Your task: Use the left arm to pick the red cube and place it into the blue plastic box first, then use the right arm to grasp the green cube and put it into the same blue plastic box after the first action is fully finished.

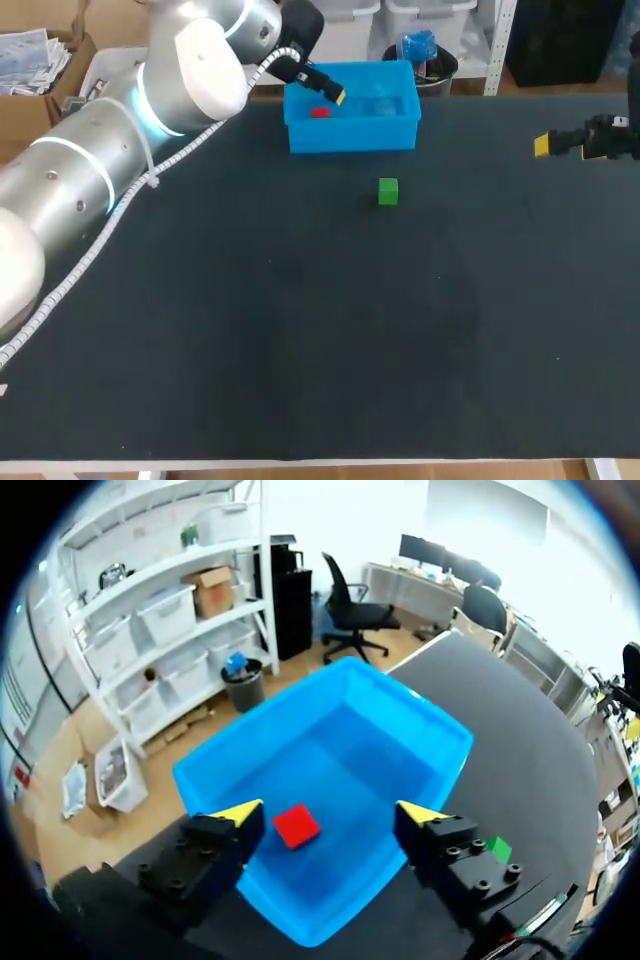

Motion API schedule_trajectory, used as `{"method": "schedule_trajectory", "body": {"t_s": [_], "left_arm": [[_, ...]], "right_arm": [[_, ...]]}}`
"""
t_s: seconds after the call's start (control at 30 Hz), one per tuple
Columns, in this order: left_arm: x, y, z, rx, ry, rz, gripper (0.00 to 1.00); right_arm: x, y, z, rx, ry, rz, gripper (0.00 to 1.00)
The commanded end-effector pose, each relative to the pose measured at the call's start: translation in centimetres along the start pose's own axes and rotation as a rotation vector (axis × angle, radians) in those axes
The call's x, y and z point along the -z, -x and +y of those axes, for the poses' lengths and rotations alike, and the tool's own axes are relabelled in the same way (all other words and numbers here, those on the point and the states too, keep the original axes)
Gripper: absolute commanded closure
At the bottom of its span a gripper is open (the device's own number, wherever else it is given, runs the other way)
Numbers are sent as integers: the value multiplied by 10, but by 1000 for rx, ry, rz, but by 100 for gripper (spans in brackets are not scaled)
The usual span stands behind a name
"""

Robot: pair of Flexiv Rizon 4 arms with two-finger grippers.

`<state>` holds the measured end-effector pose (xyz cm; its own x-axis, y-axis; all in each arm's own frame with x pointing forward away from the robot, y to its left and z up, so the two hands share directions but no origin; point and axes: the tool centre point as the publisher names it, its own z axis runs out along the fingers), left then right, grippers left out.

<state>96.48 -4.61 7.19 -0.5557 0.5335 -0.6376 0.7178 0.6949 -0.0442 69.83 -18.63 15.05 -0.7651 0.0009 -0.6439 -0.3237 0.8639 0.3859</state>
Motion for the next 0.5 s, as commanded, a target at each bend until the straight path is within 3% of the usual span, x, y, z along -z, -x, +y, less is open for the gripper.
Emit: {"method": "schedule_trajectory", "body": {"t_s": [0.03,0.3,0.5], "left_arm": [[6,20,7,-12,-16,74,0],[56,25,3,-38,-3,15,0],[95,5,-3,-65,33,-15,0]], "right_arm": [[-1,0,0,0,-1,1,0],[-1,0,0,0,-1,1,0],[-1,0,0,0,-1,1,0]]}}
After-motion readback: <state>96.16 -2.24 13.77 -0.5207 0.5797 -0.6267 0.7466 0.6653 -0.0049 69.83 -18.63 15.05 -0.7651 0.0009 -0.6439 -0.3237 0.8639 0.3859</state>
